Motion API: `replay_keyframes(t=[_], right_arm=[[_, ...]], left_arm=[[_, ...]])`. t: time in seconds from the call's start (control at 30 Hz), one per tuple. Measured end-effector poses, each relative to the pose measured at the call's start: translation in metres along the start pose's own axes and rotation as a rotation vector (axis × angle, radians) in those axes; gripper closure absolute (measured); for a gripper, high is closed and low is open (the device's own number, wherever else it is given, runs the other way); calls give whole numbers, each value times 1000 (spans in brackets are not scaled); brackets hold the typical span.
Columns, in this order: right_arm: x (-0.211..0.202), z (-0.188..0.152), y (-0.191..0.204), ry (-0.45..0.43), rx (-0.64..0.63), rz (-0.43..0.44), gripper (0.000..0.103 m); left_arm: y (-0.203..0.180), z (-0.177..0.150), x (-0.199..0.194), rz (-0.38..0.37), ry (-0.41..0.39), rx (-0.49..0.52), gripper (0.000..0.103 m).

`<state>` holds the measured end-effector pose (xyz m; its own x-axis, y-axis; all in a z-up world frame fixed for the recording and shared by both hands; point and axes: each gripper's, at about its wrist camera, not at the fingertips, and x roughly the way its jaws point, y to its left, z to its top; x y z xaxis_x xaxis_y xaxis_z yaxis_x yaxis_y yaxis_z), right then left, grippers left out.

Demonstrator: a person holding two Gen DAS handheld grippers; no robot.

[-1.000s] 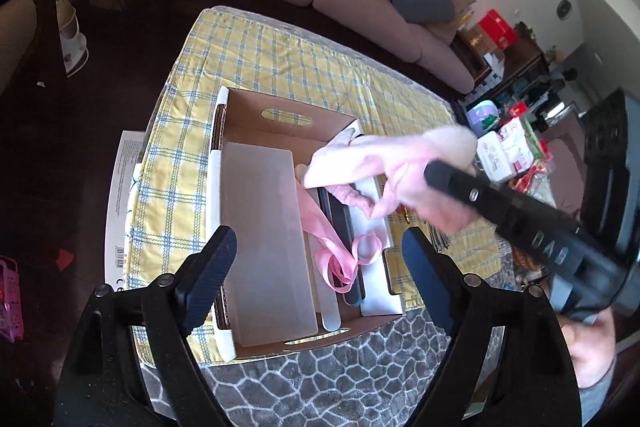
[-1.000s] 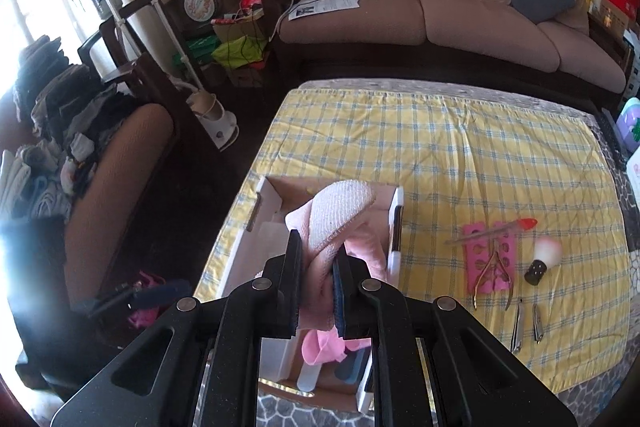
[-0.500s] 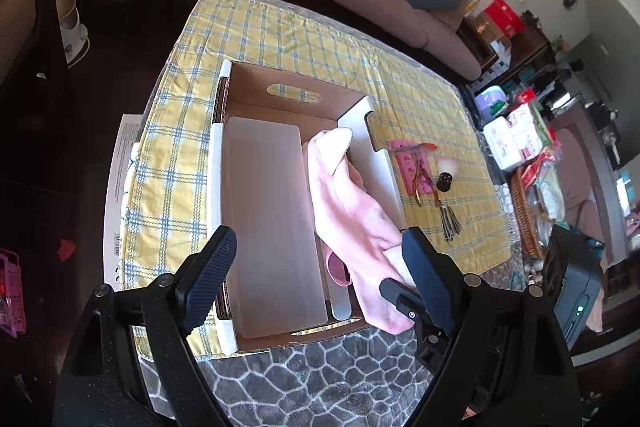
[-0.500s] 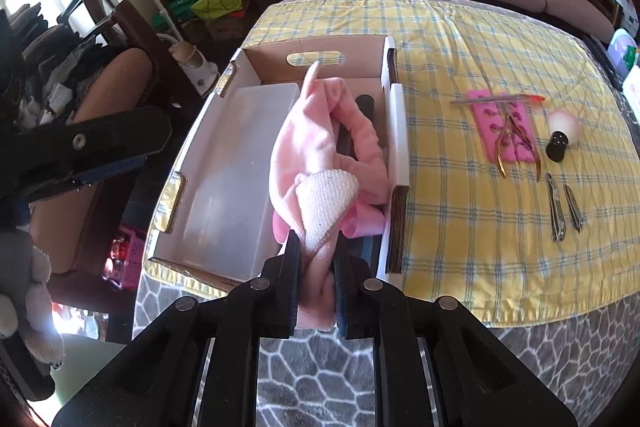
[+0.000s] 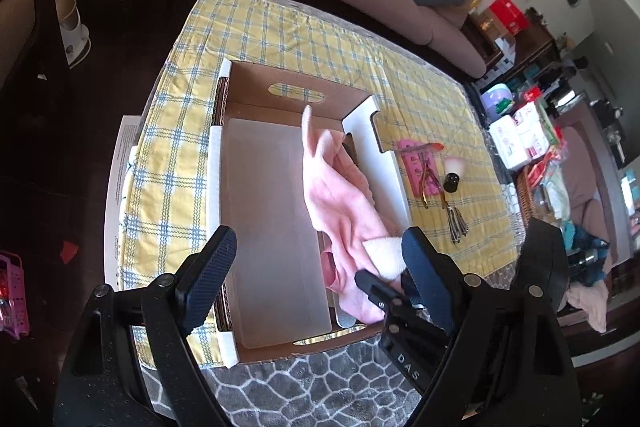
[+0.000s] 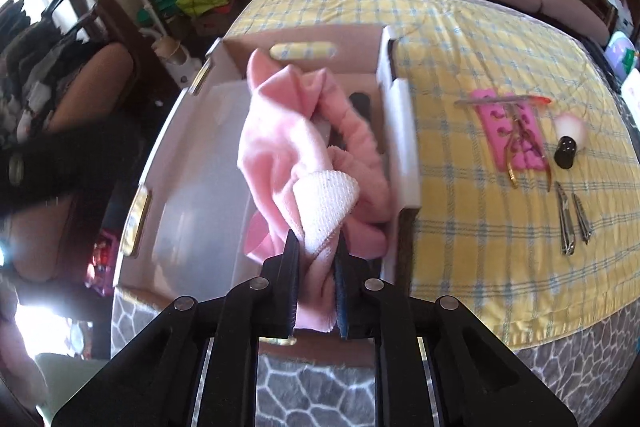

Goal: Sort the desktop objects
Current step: 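Lower the pink towel into the tray and open both grippers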

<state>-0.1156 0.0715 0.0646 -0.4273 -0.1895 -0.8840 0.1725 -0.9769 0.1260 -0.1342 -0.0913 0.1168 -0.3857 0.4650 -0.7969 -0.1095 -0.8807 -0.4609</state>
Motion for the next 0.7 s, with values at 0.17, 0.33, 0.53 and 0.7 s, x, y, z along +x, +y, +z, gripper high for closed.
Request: replay_keyframes(t=[0.17, 0.33, 0.53, 0.7], right_arm=[[-7, -5, 0, 36, -13, 21, 70], [-62, -4, -8, -74, 5, 60, 51], [-68, -2, -2, -92, -26, 157, 68], [-30, -6, 3, -46, -51, 164, 74]], left_arm=[[-3, 13, 11, 7, 5, 4, 20], [-11, 33, 28, 26, 5, 18, 20], [-17, 55, 56, -2, 33, -4, 30], [-23, 65, 74, -7, 55, 14, 32]])
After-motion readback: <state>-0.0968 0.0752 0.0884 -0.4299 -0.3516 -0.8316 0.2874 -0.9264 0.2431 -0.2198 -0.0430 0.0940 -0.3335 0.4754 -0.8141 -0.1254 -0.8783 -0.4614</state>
